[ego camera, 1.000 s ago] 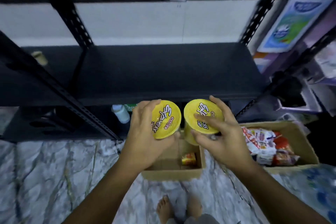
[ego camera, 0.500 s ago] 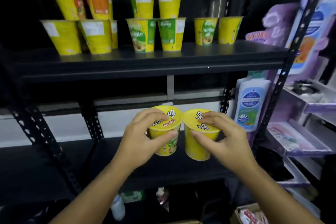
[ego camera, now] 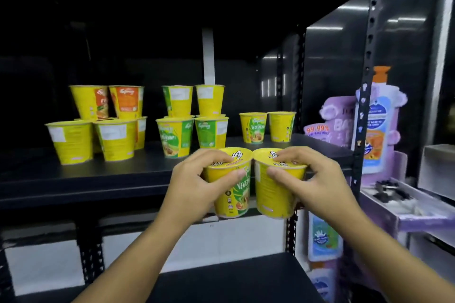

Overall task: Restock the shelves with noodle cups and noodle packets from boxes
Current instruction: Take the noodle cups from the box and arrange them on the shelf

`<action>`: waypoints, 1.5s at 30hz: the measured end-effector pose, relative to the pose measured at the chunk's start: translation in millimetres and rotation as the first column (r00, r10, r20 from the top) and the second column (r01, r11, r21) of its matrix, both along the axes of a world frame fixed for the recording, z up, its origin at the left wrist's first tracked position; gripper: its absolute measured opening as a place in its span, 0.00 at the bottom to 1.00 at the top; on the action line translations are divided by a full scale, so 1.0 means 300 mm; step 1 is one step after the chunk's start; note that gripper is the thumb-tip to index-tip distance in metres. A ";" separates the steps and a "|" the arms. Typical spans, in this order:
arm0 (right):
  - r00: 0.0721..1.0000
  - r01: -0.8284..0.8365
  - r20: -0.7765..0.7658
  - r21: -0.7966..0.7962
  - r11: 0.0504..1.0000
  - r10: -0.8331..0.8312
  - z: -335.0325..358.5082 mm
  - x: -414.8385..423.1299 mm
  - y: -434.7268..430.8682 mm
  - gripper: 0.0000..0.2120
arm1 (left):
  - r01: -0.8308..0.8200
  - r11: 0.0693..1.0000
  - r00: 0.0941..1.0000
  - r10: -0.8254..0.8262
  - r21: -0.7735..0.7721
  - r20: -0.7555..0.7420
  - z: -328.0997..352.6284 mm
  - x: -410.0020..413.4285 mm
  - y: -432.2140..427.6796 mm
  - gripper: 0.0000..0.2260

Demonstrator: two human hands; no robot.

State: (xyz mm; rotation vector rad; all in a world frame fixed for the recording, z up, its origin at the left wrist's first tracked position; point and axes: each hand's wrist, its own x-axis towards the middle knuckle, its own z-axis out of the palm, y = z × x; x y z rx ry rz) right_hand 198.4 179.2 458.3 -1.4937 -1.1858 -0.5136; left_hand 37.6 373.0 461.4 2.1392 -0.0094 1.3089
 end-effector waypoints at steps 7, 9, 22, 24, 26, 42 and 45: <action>0.999 0.032 0.044 0.015 0.999 -0.032 0.177 0.220 -0.015 0.16 | -0.037 0.999 0.999 0.036 0.021 0.034 0.172 0.233 -0.017 0.10; 1.000 0.021 0.012 0.014 1.000 -0.022 0.209 0.287 -0.012 0.14 | -0.066 0.997 0.997 0.065 0.028 0.045 0.211 0.309 -0.022 0.10; 0.998 0.028 -0.062 -0.011 1.000 -0.028 0.188 0.734 0.112 0.16 | -0.264 0.965 0.961 0.263 0.006 -0.083 0.211 0.748 0.035 0.14; 0.999 0.006 -0.049 -0.001 1.000 -0.006 0.161 0.752 0.124 0.17 | -0.269 0.963 0.959 0.270 0.027 -0.082 0.175 0.768 0.037 0.17; 0.996 -0.046 -0.079 -0.009 0.999 0.045 0.151 0.763 0.128 0.21 | -0.261 0.965 0.960 0.263 0.025 -0.096 0.163 0.773 0.047 0.25; 0.952 -0.136 -0.294 -0.143 0.980 0.089 0.123 0.817 0.132 0.60 | -0.259 0.934 0.923 0.165 -0.245 -0.347 0.152 0.788 0.077 0.54; 0.942 -0.125 -0.327 -0.155 0.980 0.069 0.124 0.820 0.129 0.59 | -0.265 0.928 0.925 0.167 -0.261 -0.342 0.149 0.789 0.080 0.55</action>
